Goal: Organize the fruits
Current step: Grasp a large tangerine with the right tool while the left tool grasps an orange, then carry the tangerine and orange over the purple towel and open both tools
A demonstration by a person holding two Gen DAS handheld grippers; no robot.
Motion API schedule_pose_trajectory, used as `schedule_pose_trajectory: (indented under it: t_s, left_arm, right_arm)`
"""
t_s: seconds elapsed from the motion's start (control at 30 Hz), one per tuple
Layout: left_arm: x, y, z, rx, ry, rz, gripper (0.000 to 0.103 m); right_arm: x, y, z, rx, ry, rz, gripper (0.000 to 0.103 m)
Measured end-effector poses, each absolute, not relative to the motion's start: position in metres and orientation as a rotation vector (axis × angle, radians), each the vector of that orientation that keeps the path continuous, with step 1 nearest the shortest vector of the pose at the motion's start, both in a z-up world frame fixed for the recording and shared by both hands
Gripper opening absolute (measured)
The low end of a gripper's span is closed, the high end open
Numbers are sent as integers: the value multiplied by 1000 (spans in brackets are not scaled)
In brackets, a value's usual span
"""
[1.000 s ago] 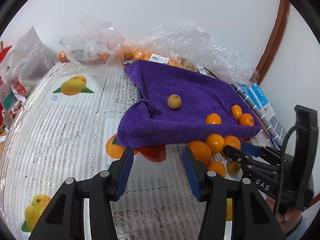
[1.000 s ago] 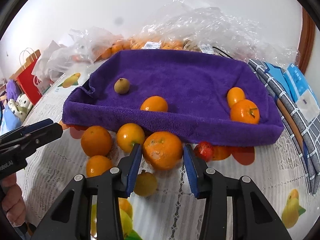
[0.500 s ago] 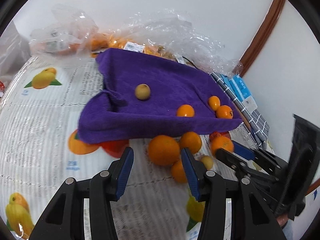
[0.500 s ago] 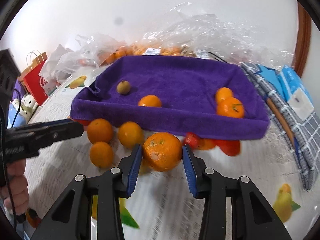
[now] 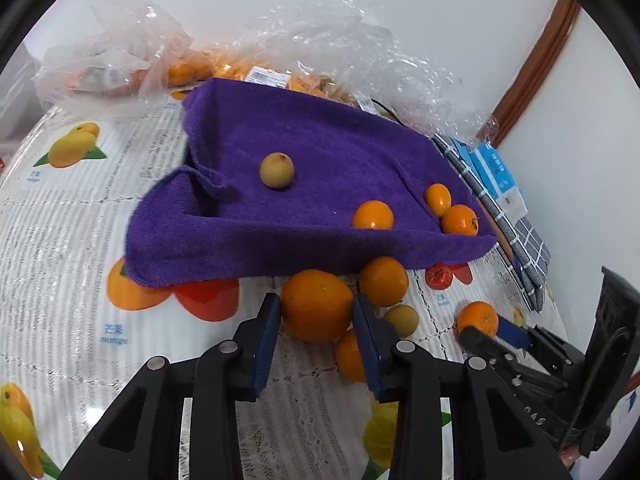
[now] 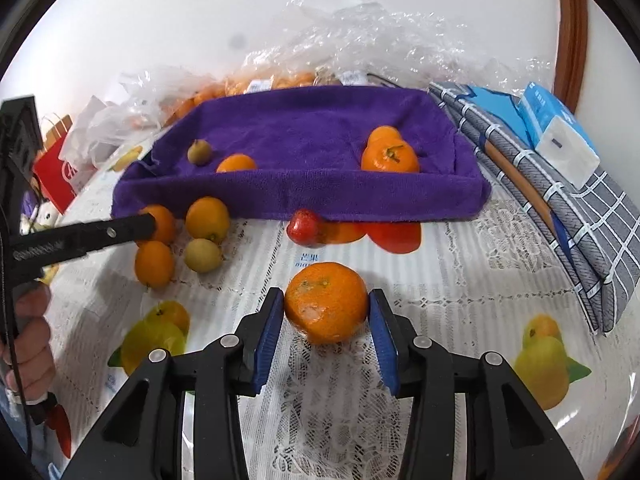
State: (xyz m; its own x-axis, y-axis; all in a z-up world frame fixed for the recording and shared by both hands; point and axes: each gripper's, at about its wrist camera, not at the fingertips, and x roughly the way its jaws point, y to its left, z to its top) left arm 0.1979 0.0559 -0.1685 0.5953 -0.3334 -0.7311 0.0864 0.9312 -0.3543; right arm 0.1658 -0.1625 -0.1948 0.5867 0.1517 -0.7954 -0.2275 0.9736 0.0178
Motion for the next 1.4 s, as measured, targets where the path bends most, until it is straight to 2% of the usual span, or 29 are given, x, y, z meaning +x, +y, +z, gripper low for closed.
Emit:
schedule_pose_trajectory:
  t_s: [0.2, 0.37, 0.73, 0.87, 1.07, 1.17, 1.4]
  left_arm:
    - [190, 71, -151, -327, 858, -237, 35]
    - [194, 80, -129, -336, 811, -228, 35]
    - [243, 76, -114, -326, 770, -202, 35]
    - [258, 67, -125, -298, 772, -186, 35]
    - [265, 69, -148, -291, 811, -187, 35]
    - [266, 72, -149, -286, 800, -164, 30]
    - [267, 65, -155, -252, 813, -173, 30]
  right_arm:
    - [165, -164, -186, -94, 900, 230, 42]
    - [175, -171, -156, -83, 838, 217, 42]
    - [241, -178, -115, -37, 743, 187, 42]
    - [265, -168, -117, -38, 738, 204, 42]
    - [278, -152, -152, -23, 771, 257, 42]
    - [282, -144, -168, -65, 810, 262, 42]
    - [280, -136, -181, -90, 831, 275, 42]
